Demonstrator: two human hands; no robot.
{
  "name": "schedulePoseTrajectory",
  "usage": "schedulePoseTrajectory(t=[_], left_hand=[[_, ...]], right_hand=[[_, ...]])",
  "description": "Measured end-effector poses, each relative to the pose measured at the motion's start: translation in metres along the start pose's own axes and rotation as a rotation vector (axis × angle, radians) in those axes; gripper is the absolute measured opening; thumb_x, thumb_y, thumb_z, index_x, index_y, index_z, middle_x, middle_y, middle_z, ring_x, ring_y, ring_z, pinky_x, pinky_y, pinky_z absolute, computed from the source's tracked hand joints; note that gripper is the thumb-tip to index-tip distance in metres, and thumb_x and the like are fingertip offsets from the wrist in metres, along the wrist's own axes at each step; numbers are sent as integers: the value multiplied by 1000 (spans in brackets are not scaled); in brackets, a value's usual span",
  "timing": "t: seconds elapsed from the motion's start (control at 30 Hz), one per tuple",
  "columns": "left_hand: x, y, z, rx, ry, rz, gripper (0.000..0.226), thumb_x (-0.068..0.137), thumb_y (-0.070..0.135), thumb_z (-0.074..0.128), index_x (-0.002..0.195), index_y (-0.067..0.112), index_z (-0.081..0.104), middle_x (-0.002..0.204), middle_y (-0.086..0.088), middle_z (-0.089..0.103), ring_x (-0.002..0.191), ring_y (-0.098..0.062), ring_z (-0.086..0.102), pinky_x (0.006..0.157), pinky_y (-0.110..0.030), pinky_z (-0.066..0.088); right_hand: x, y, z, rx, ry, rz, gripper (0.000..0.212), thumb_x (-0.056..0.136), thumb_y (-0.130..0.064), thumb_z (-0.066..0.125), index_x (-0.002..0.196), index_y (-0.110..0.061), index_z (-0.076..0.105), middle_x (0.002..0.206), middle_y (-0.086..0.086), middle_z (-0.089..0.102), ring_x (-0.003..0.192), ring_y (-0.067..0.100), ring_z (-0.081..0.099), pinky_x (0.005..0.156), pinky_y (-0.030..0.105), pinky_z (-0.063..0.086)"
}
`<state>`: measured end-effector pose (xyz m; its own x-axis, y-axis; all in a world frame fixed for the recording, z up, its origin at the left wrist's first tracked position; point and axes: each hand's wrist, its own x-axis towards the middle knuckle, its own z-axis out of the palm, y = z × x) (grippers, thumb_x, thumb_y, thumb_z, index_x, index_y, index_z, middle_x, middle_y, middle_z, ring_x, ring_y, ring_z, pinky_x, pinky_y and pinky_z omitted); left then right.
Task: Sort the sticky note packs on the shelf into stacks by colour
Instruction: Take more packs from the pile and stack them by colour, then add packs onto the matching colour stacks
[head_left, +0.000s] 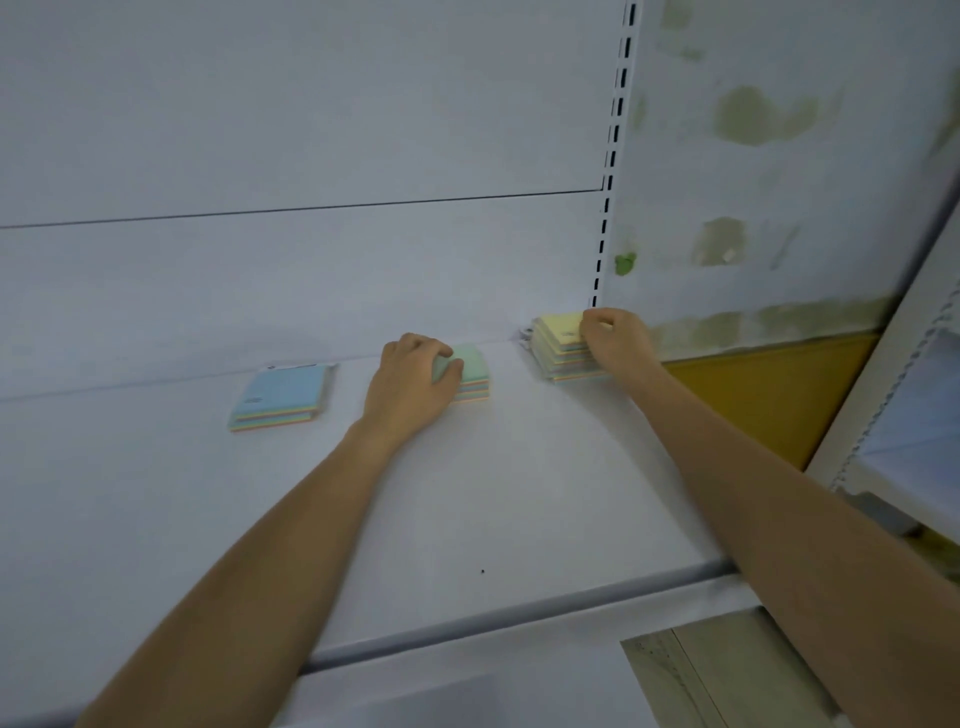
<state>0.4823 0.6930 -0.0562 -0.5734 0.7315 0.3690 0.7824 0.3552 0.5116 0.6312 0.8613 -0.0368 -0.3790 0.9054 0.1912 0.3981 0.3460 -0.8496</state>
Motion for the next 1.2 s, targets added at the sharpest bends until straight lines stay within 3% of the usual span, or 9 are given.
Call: schedulePoseTrajectory(t=[0.13, 0.2, 0.23, 0.33, 0.43, 0.57, 0.77, 1.2], left_hand=[[1, -8, 0, -111, -12, -38, 28, 87, 22, 54, 112, 11, 62, 126, -12, 51, 124, -25, 43, 103, -27, 31], [0, -9, -1, -134, -25, -39, 29, 87, 21, 55, 113, 11, 63, 126, -12, 52, 124, -24, 44, 104, -25, 29], [-1, -9, -1, -139, -27, -38, 29, 88, 21, 55, 114, 11, 62, 126, -12, 52, 124, -24, 44, 105, -25, 29], [0, -10, -6, -115, -18, -18, 34, 88, 29, 53, 114, 10, 62, 125, -14, 54, 124, -26, 44, 107, -30, 29], [2, -8, -18, -27, -20, 22, 35, 90, 30, 50, 114, 8, 62, 123, -15, 57, 123, -29, 45, 104, -31, 30], [-1, -20, -49, 116, 3, 70, 40, 91, 35, 44, 117, 8, 60, 123, -13, 58, 123, -31, 47, 103, -36, 35], [-40, -72, -114, 340, 30, 2, 40, 95, 32, 40, 129, 13, 49, 136, -8, 50, 128, -27, 41, 101, -37, 37], [-230, -287, -319, 611, -57, -322, 45, 96, 40, 34, 135, 21, 43, 145, -2, 41, 131, -24, 40, 107, -37, 34]], right_hand=[[1, 5, 2, -8, -56, -2, 39, 87, -24, 46, 124, -15, 57, 132, 5, 55, 122, 25, 49, 94, 26, 37], [-1, 6, 2, -74, -52, -43, 34, 84, -33, 44, 110, -22, 63, 126, 9, 55, 120, 28, 46, 99, 34, 35], [-2, 6, 1, -144, -26, -77, 32, 84, -37, 43, 106, -25, 64, 128, 10, 52, 123, 29, 42, 102, 37, 31], [-7, -3, -2, -240, 97, -205, 40, 92, -35, 45, 130, -24, 50, 152, 6, 29, 140, 27, 19, 115, 38, 16], [-16, -23, 4, -322, 119, -433, 40, 92, -31, 48, 130, -22, 50, 152, 5, 30, 140, 28, 20, 116, 38, 14], [-35, -56, 34, -357, -42, -630, 40, 90, -28, 52, 129, -17, 52, 147, 7, 39, 136, 30, 30, 115, 37, 19], [-77, -106, 105, -475, -305, -769, 45, 93, -34, 46, 135, -19, 45, 148, 4, 38, 137, 22, 33, 114, 32, 19], [-274, -265, 326, -362, -667, -979, 43, 96, -33, 38, 137, -18, 41, 145, 5, 41, 134, 26, 34, 112, 35, 25]])
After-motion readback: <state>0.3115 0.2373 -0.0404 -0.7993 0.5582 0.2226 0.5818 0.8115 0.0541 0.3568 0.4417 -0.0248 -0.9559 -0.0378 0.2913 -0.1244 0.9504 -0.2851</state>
